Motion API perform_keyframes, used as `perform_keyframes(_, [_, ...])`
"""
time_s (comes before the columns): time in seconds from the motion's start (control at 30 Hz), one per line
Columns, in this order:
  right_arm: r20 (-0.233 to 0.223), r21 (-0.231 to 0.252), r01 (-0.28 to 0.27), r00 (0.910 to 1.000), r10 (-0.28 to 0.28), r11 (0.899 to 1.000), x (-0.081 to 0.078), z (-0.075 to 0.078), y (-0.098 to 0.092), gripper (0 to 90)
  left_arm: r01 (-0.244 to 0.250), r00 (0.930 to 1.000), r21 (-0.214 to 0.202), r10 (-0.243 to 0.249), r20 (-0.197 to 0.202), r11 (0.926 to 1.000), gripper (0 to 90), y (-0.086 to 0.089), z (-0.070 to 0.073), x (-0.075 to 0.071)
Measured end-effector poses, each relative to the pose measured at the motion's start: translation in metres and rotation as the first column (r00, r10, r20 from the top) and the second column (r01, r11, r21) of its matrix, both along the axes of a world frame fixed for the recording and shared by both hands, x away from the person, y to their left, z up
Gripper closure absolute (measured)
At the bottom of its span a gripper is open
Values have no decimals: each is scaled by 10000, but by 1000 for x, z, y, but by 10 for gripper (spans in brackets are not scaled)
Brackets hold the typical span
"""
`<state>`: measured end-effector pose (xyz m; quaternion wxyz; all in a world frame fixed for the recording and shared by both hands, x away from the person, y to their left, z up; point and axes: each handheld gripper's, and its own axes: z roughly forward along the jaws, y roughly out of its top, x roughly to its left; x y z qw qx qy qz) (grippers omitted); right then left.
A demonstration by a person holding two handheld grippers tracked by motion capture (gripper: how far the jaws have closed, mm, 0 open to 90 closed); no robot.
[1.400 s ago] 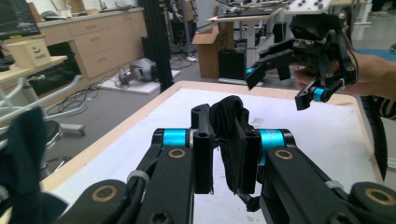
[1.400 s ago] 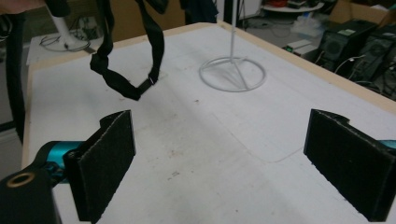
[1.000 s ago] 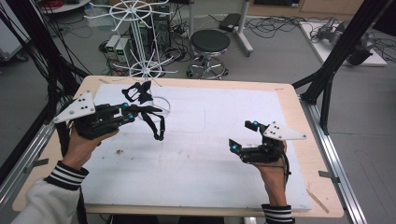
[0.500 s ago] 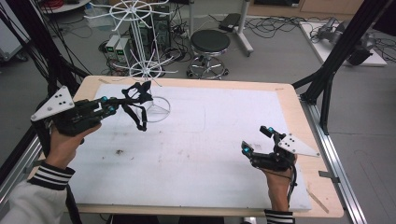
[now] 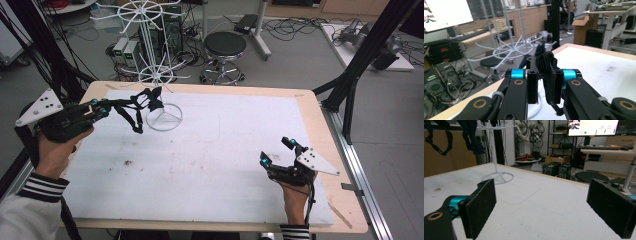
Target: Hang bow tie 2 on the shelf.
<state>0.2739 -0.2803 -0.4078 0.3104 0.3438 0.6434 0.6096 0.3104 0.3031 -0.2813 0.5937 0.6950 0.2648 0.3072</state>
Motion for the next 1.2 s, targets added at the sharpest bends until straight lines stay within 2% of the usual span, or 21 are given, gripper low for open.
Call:
perform_keyframes(0.1, [223, -195, 227, 9995, -222, 9996, -2, -3, 2, 82, -288, 9996, 10, 288, -44, 9996, 808, 7, 1, 2])
perform_keyframes(0.33, [606, -311, 408, 9974, -388, 9987, -4, -3, 6, 83, -907, 9958, 59, 908, -72, 9959, 808, 18, 3, 6])
perform_keyframes(0.4, [578, -244, 534, 9970, -519, 9983, -5, -3, 6, 83, -1041, 9945, 122, 1042, -88, 9945, 808, 20, 4, 7])
perform_keyframes(0.5, [604, -416, 793, 9952, -767, 9960, -6, -3, 6, 83, -1252, 9921, 194, 1253, -59, 9919, 808, 22, 5, 9])
perform_keyframes(0.57, [527, -380, 683, 9964, -662, 9969, -7, -3, 7, 83, -1417, 9899, 231, 1419, -63, 9896, 808, 23, 6, 12])
perform_keyframes(0.7, [722, -430, 662, 9954, -630, 9969, -8, -3, 7, 83, -1667, 9859, 301, 1670, -78, 9856, 808, 23, 7, 16])
perform_keyframes(0.83, [602, -338, 631, 9963, -610, 9974, -10, -2, 6, 83, -1958, 9805, 400, 1964, -108, 9798, 808, 24, 9, 22])
perform_keyframes(1.2, [519, -580, 669, 9966, -639, 9961, -13, -1, 3, 83, -2440, 9695, 675, 2449, -55, 9674, 808, 20, 15, 34])
